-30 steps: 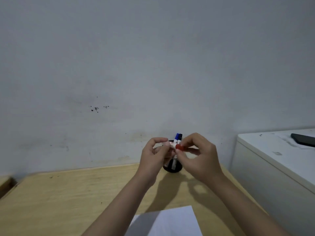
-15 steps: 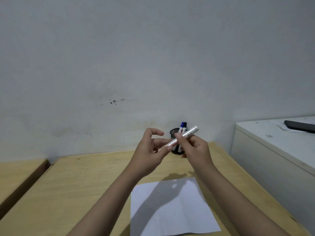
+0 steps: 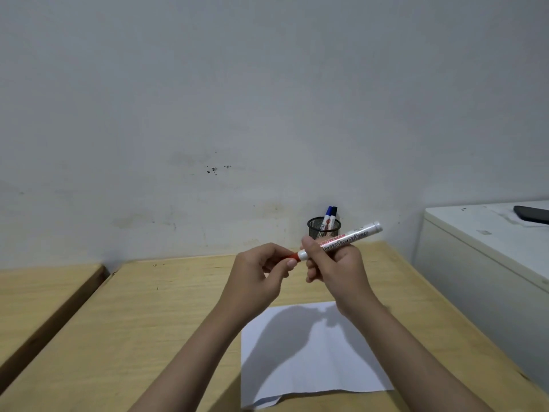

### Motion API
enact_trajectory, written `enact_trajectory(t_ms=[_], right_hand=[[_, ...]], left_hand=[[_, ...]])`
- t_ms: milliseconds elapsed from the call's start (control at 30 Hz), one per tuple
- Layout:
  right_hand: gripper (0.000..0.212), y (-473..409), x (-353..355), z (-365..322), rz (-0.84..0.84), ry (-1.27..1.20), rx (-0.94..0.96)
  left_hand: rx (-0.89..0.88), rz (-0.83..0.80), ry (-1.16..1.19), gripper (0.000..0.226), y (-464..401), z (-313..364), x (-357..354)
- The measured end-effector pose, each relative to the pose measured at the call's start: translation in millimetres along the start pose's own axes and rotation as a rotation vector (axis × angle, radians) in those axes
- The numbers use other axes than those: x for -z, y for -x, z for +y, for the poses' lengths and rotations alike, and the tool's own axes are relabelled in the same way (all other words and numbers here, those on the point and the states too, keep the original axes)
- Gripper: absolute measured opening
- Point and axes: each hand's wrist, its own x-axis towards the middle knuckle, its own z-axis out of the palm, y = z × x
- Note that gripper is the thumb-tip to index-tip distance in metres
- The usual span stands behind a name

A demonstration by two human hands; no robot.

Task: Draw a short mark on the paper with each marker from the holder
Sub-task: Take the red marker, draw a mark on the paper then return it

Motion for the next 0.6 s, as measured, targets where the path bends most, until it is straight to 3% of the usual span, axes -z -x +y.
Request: enact_trajectory(t_ms=[100,267,367,467,600], right_hand=[[0.027,-1.4,1.9,3.2,-0.02,0.014,0.018],[0.019,-7.1,7.7,6.3,-0.068,0.011,0.106],[0.017,-17.3,15.7,6.1,-0.024,-0.045,0.094],[0.018,-23.2,21.8,11.5,0.022,-0.045,0.066],[0.021,-21.4,25.4,24.3,0.008,0.009,0.036]], left_hand=[[-0.016,-0.032,-0.073,0.009,1.1,-1.0,-1.2],[0.148,-0.117,-0.061,0.028,-6.5,-7.9,1.4],[0.259,-0.187,0.008,0.017,-9.8,-21.3,6.1],[0.333,-0.103,0.006,0.004,-15.2,-43.0,10.1],[0.454,-0.031,-0.04,0.007,-22.9,-74.7,10.2]])
